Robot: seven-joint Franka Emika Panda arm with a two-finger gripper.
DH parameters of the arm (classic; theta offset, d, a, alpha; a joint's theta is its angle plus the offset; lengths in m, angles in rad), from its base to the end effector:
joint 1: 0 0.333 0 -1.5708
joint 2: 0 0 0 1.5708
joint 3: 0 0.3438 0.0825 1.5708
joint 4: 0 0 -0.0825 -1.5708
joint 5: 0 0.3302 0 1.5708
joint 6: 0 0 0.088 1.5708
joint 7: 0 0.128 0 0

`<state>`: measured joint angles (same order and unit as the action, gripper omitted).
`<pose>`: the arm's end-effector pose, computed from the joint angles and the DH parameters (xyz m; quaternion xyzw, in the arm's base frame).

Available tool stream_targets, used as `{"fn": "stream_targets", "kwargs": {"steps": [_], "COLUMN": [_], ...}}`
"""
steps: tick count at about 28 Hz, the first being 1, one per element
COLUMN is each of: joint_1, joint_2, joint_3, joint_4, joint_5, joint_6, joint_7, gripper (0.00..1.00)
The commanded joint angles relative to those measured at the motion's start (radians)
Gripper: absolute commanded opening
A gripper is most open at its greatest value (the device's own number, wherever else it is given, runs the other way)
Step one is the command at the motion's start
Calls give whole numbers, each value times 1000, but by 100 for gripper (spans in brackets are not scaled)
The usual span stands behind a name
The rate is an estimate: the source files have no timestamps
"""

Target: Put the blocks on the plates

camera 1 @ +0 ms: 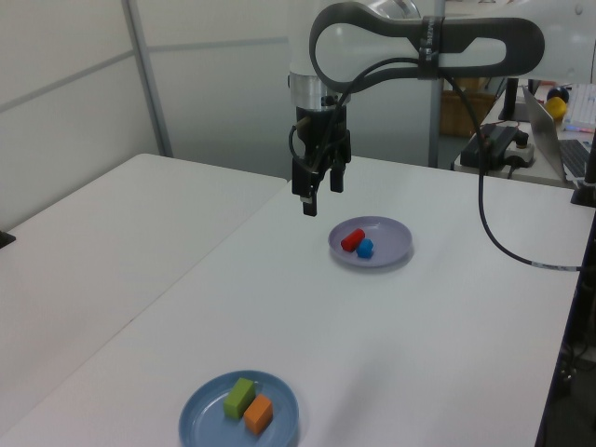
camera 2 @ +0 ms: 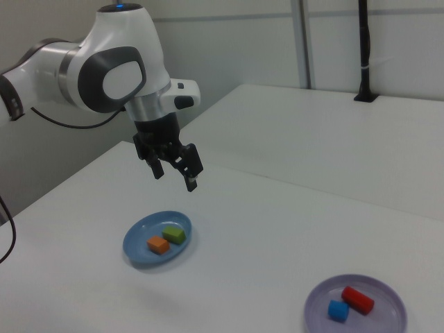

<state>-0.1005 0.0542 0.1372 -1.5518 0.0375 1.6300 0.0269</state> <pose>0.5244 0.0216 0.6172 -0.9997 -0.0039 -0.0115 0.0228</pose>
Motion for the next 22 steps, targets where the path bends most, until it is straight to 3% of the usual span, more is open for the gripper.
{"fn": "stream_targets", "kwargs": {"steps": [1, 22], "joint_1": [2, 1], "joint_2": [-7, -7], "joint_3": [-2, -4], "joint_4": [16, 30], "joint_5": [12, 13], "joint_6": [22, 16], "joint_7": [8, 8], "gripper": [100, 100]}}
